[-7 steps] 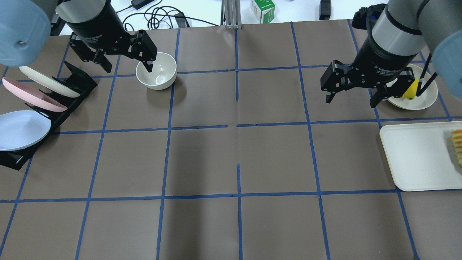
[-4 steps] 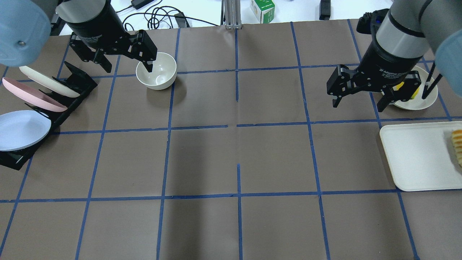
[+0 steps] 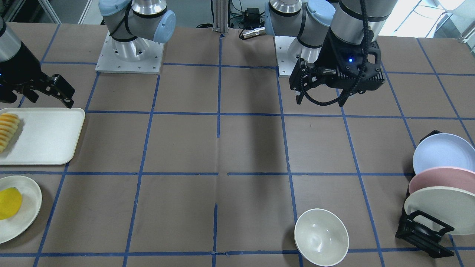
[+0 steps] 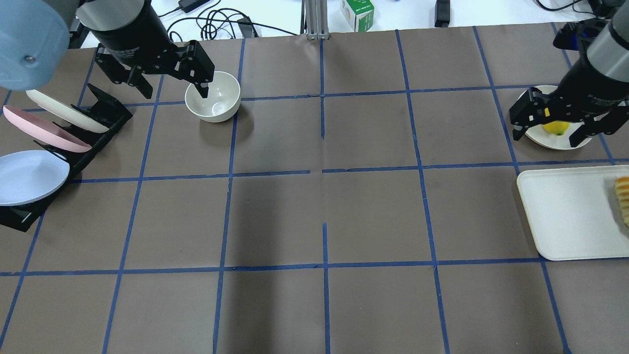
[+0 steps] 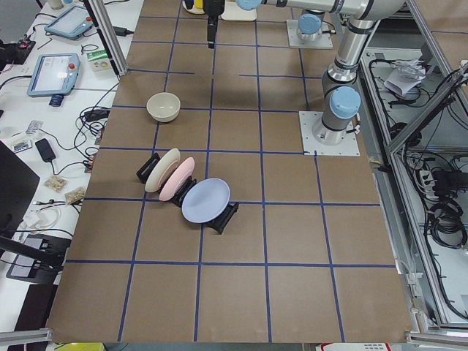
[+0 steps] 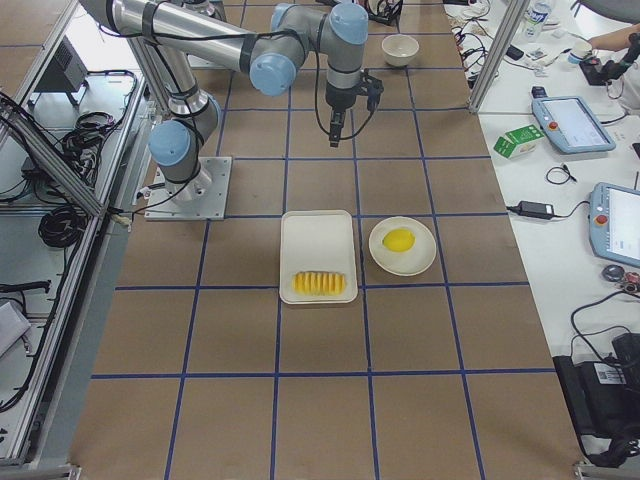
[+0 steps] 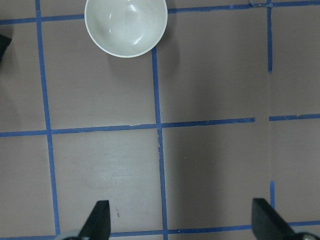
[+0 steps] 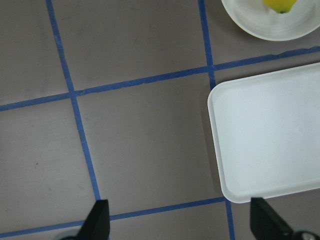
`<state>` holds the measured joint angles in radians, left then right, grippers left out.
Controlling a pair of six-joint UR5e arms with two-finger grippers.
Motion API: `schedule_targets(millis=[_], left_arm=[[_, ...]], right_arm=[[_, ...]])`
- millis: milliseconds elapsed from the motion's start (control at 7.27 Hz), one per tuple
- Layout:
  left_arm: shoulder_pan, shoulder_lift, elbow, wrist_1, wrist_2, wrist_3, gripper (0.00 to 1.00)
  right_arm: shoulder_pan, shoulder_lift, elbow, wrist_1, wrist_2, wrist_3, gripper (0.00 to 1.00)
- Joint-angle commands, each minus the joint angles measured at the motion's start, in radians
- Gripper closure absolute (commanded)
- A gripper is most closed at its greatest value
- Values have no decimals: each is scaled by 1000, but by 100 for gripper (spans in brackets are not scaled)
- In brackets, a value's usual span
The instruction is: Place bowl and put lemon in it
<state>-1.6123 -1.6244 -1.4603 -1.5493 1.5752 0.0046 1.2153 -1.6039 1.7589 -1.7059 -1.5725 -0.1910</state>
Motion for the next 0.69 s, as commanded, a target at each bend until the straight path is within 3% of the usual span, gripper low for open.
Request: schedule_targets(millis=[0,550], left_arm=[[0,0,0,0,0,0,0],[6,-26,-2,11,-1,2,0]], right_arm=[[-71,105,-2,-131,2,-104,0],[-157,292,-33,-348,0,-208,0]])
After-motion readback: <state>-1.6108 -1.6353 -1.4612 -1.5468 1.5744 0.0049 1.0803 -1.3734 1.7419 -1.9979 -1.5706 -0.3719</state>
